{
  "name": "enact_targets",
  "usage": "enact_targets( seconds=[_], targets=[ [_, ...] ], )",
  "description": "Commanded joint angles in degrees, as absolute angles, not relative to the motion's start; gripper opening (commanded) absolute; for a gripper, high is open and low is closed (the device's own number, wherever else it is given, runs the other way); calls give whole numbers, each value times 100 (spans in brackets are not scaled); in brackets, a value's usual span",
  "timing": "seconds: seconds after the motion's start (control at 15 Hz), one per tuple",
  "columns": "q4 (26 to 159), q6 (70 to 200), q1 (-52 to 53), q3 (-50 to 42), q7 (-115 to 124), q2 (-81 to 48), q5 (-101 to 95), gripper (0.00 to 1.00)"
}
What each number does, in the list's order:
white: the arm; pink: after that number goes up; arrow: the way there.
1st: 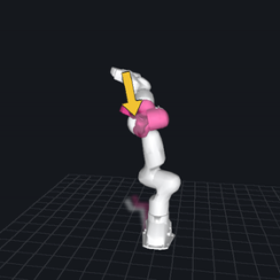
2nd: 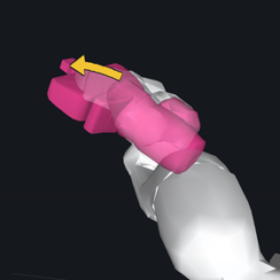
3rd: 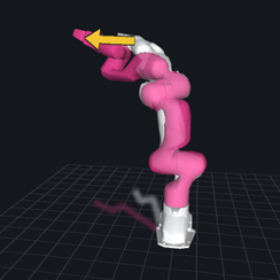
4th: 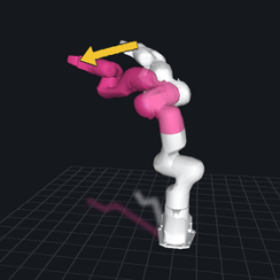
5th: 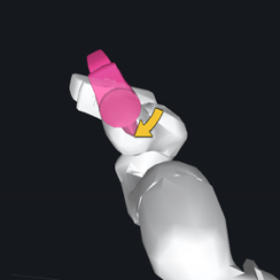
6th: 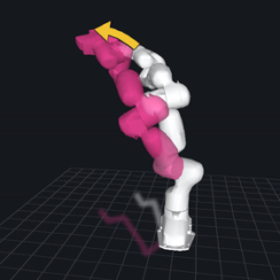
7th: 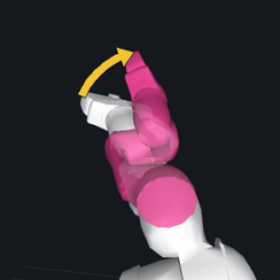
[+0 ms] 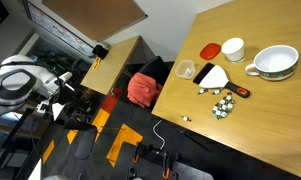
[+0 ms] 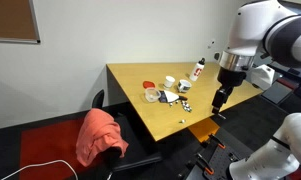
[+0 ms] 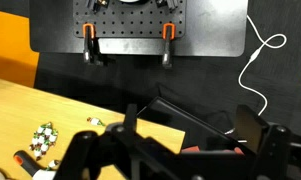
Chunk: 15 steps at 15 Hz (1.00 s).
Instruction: Use the brush to sweep the candy on the table
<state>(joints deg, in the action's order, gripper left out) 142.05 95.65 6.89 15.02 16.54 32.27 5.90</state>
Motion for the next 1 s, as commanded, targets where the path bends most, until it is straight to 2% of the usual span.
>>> enact_targets(
  seconds=[0.0, 0.47, 0.93],
  targets=[
    [14191, 9551, 749, 1449, 1681, 3215, 565, 100],
    [14095, 9516, 713, 1365, 1462, 3180, 420, 100],
    [13645, 9472, 585, 651, -65, 3020, -637, 100]
  ],
)
